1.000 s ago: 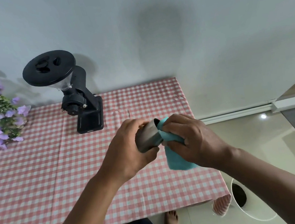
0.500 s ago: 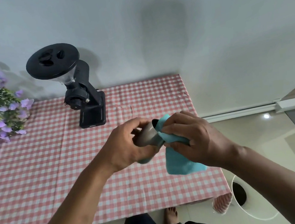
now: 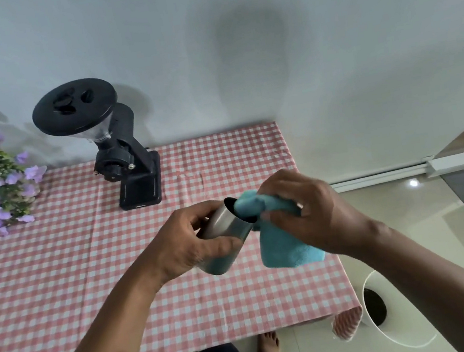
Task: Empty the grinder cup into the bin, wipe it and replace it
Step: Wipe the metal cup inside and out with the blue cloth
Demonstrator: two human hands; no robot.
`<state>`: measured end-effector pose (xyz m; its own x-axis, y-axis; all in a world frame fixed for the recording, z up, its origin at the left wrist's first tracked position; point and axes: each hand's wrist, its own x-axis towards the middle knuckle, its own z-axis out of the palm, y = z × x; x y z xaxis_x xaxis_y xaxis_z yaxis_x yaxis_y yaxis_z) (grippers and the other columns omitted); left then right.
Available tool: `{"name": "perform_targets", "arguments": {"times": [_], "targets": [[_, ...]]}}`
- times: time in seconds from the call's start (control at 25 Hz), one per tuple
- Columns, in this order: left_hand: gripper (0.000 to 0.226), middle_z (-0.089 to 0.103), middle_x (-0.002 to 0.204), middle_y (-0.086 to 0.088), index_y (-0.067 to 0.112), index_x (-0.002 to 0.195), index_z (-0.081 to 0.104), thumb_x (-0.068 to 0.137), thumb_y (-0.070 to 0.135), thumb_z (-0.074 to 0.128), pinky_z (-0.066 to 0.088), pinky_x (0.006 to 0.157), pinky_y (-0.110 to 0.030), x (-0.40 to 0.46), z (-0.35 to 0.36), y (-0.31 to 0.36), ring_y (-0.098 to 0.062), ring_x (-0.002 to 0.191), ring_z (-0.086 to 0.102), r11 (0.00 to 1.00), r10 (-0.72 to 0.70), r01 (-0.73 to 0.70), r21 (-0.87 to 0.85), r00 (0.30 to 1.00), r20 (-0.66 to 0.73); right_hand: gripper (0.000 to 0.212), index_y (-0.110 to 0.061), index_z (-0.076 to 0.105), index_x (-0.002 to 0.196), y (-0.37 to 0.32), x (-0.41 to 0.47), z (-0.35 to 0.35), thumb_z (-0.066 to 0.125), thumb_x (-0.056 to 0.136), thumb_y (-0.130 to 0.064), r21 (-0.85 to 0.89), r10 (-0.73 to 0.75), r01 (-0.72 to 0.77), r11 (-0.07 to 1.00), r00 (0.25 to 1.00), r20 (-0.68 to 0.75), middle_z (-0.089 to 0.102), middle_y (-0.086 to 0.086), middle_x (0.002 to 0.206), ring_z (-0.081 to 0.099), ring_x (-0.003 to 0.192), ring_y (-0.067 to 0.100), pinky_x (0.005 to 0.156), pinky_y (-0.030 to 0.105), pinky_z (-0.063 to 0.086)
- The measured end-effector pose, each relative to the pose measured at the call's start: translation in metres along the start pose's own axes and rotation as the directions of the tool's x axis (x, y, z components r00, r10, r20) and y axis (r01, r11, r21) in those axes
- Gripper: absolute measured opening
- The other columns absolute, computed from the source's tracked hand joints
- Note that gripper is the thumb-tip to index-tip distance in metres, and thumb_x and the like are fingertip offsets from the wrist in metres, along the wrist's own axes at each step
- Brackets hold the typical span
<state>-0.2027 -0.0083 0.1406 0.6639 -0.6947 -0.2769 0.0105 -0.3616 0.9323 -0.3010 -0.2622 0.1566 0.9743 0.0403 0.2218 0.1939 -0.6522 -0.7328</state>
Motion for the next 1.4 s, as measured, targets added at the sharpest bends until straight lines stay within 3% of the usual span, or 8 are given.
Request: {"name": "perform_targets", "arguments": {"times": [0.12,0.28,0.56,0.76,0.92,1.12,1.28,1.4], "targets": [[0.053,0.075,0.114,0.016,0.035,0.123,0.07,0.076,0.039,0.094,0.059,0.08,-0.026,0.0,0.007,-0.004,-0.009,0.106,0.073,0.999,-0.002,0.006,0.038,0.996,-0.084,0.018,-0.014,0.073,0.108,-0.007,0.001,-0.005,0.067,0.091,-0.013,0.091,0.068,-0.059,0.994,0.993,-0.098,0.066,-0.004,0.108,0.065,0.096,0.014,0.078,0.028,0.052],[0.049,0.076,0.114,0.016,0.034,0.121,0.071,0.078,0.033,0.093,0.064,0.084,-0.026,0.003,0.009,-0.004,-0.01,0.109,0.072,0.997,0.042,-0.038,0.072,0.998,-0.049,0.032,-0.006,0.075,0.105,-0.015,0.004,0.012,0.049,0.087,-0.014,-0.071,-0.097,0.105,0.992,0.99,0.104,0.065,0.003,0.112,0.064,0.097,0.02,0.079,0.04,0.057],[0.054,0.078,0.113,0.009,0.035,0.117,0.073,0.067,0.047,0.09,0.064,0.082,-0.027,0.005,0.03,-0.014,-0.013,0.103,0.074,0.996,0.055,-0.071,-0.061,0.971,-0.235,0.018,-0.008,0.068,0.079,0.0,-0.007,0.013,0.052,0.084,-0.016,0.234,0.317,-0.288,0.928,0.943,-0.098,0.06,0.004,0.08,0.056,0.072,0.012,0.066,0.033,0.047],[0.051,0.081,0.116,-0.006,0.024,0.116,0.078,0.07,0.042,0.087,0.065,0.082,-0.044,0.009,0.056,-0.014,-0.031,0.108,0.077,0.884,-0.085,-0.048,-0.465,0.962,-0.261,0.033,-0.021,0.064,0.138,-0.03,-0.033,0.044,0.053,0.107,-0.018,0.592,0.4,-0.248,0.767,0.906,-0.139,0.072,0.003,0.125,0.071,0.115,0.015,0.096,0.037,0.061],[0.051,0.08,0.122,-0.008,0.021,0.121,0.077,0.074,0.037,0.087,0.065,0.089,-0.05,0.01,0.069,-0.008,-0.031,0.111,0.077,0.864,-0.042,-0.096,-0.495,0.965,-0.26,0.037,-0.016,0.059,0.143,-0.03,-0.038,0.055,0.044,0.11,-0.009,0.702,0.456,-0.278,0.655,0.887,-0.073,0.076,-0.001,0.121,0.073,0.11,0.011,0.088,0.025,0.06],[0.042,0.081,0.111,0.002,0.025,0.114,0.079,0.075,0.032,0.089,0.065,0.087,-0.051,0.011,0.066,-0.019,-0.023,0.104,0.077,0.882,-0.073,-0.126,-0.454,0.916,-0.395,0.035,-0.027,0.074,0.121,0.006,-0.052,0.05,0.052,0.104,-0.007,0.48,0.435,-0.336,0.81,0.894,-0.109,0.08,-0.01,0.105,0.075,0.1,0.012,0.086,0.037,0.059],[0.052,0.08,0.116,0.002,0.028,0.116,0.078,0.067,0.042,0.089,0.066,0.085,-0.05,0.003,0.062,-0.037,-0.025,0.109,0.077,0.885,-0.118,-0.071,-0.46,0.922,-0.368,0.04,-0.033,0.074,0.098,0.029,-0.073,0.044,0.05,0.1,-0.002,0.397,0.64,-0.538,0.744,0.745,-0.19,0.074,-0.015,0.083,0.069,0.081,0.008,0.072,0.034,0.053],[0.05,0.08,0.117,0.001,0.03,0.113,0.079,0.066,0.042,0.089,0.067,0.08,-0.047,-0.004,0.064,-0.05,-0.026,0.109,0.077,0.882,-0.143,-0.04,-0.469,0.926,-0.348,0.027,-0.019,0.065,0.117,0.046,-0.093,0.04,0.046,0.101,-0.009,-0.106,0.669,-0.73,0.675,0.667,-0.33,0.075,0.009,0.097,0.069,0.086,0.035,0.075,0.042,0.055]]}}
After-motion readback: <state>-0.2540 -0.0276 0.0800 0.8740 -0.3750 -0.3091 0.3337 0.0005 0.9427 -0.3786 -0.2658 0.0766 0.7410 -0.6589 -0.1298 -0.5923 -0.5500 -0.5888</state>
